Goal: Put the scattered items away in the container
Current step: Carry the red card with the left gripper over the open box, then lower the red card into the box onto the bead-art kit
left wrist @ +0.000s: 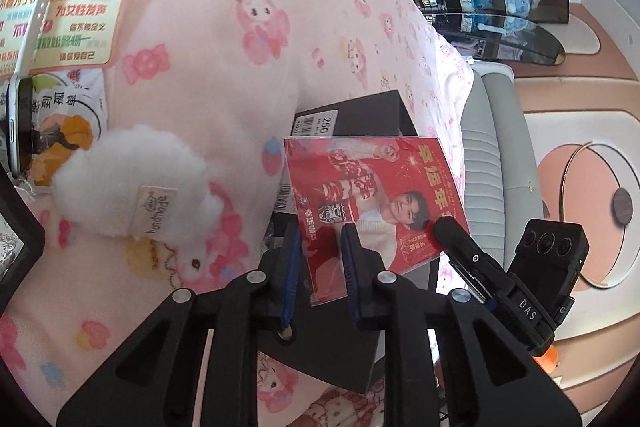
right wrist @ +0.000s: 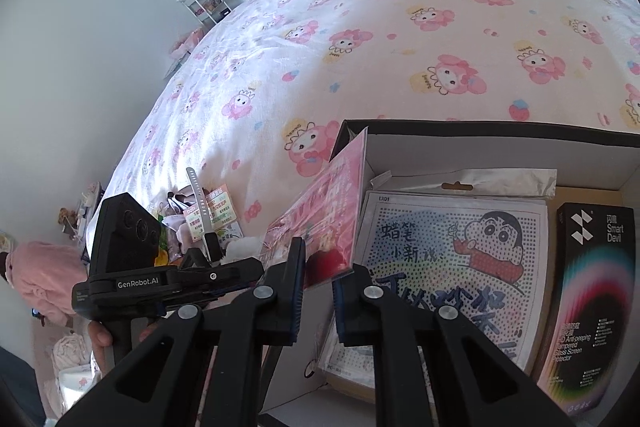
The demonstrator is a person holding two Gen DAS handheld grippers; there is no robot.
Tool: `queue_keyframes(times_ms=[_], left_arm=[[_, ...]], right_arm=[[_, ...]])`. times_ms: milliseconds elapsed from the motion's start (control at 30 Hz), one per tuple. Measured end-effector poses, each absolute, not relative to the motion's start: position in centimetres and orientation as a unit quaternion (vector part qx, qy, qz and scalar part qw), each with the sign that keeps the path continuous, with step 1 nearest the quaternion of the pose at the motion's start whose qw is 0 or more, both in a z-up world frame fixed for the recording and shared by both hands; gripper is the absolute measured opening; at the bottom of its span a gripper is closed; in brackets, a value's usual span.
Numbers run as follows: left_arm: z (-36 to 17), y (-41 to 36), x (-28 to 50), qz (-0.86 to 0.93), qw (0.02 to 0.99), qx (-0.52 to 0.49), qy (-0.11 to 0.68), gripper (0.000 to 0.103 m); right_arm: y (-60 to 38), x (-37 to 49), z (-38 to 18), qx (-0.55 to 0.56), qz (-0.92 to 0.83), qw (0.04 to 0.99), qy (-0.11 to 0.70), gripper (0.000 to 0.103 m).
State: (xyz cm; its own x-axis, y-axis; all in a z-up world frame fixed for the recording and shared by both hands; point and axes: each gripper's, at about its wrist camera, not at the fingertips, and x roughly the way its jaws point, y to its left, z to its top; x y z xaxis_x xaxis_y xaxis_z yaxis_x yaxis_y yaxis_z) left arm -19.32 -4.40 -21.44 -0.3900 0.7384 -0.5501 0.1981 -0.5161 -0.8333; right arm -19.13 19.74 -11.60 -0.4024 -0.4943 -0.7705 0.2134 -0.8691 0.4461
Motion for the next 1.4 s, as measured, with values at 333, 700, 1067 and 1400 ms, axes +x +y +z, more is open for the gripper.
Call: queue_keyframes(times_ms=[333, 700, 1067, 1400], left_arm=[[-15.3, 3.3, -20.6, 0.766, 0.172, -0.559, -0.268, 0.019], [-13.5, 5.6, -21.0, 0.79, 0.096, -0.567, -0.214, 0.022], [-15.1, 11.8, -21.9, 0.741, 0.133, -0.628, -0.197, 0.044], [-16.7, 16.8, -23.4, 0.746, 0.065, -0.653, -0.113, 0.063]], right_arm=[[26.9, -15.4, -9.5, 0.458, -0.849, 0.177, -0.197, 0.01], [31.6, -14.7, -11.8, 0.476, -0.834, 0.107, -0.26, 0.011], [34.6, -14.8, -13.0, 0.489, -0.826, 0.041, -0.278, 0.011], [35.8, -14.9, -13.5, 0.507, -0.823, -0.006, -0.256, 0.011]])
